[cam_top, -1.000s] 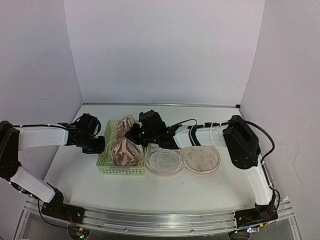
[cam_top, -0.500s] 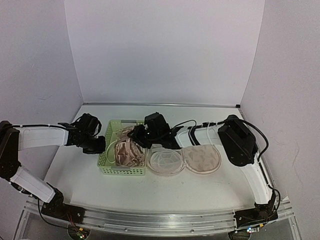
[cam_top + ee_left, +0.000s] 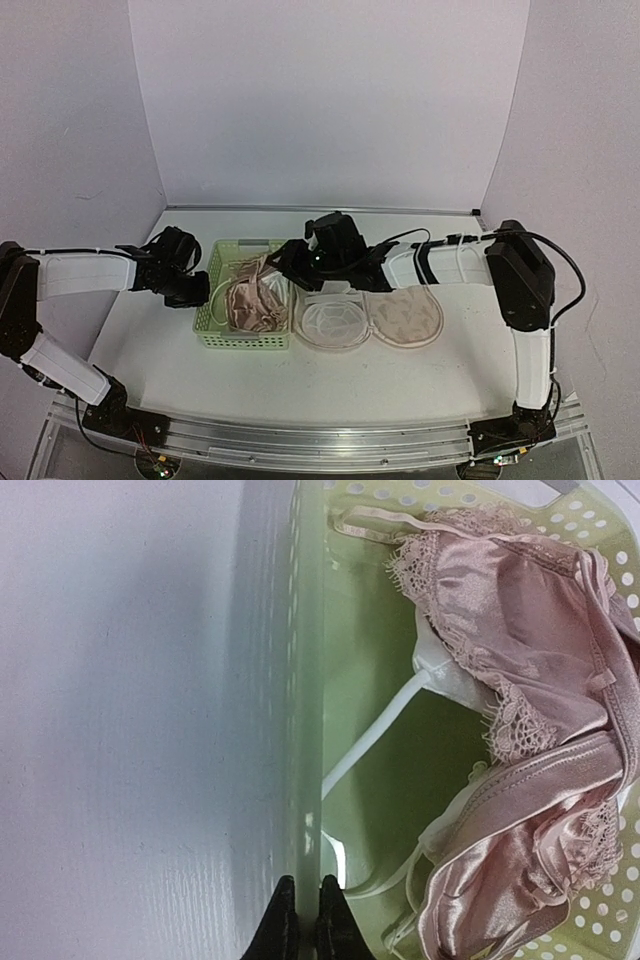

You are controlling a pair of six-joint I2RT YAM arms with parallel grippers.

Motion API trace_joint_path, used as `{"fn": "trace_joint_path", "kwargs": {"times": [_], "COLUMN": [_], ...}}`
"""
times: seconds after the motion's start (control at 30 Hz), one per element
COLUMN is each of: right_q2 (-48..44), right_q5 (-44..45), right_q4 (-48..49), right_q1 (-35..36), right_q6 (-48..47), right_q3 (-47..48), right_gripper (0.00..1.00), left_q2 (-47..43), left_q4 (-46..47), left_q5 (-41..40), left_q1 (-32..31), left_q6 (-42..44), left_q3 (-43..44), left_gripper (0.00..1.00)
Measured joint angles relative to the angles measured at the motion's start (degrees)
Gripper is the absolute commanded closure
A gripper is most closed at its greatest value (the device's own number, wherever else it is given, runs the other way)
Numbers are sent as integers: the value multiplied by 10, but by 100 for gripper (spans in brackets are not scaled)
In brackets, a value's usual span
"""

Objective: Unzip the laundry bag and remove the bra
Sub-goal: Place the bra in the bin, then adjust the laundry bag at the center of the board.

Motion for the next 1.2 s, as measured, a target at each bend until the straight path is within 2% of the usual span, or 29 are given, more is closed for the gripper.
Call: {"fn": "trace_joint_path", "kwargs": {"times": [0.27, 0.57, 0.83, 1.03, 1.13, 1.2], "right_q2": [-127, -274, -357, -379, -387, -390], "right_q5": [8, 71, 103, 95, 84, 78], "right_q4": [-10, -80, -143, -172, -184, -189], "right_q1": [-24, -109, -187, -248, -279, -290], "right_q6": [-55, -188, -304, -349, -362, -369], "right_q3": [-96, -223, -317, -360, -381, -391], "right_gripper": [35, 23, 13, 9, 7, 6], "left_q2": [4, 31, 68, 89, 97, 99], "left_q4": [0, -31, -54, -62, -66, -69], "left_q5": [0, -5, -19, -32, -35, -39], "left_q1": [25, 40, 47, 53, 54, 54], "left_q6": [1, 3, 14, 16, 17, 17], "left_q3": [3, 42, 88, 104, 112, 117], "left_gripper": [100, 98, 90, 86, 79, 69]}}
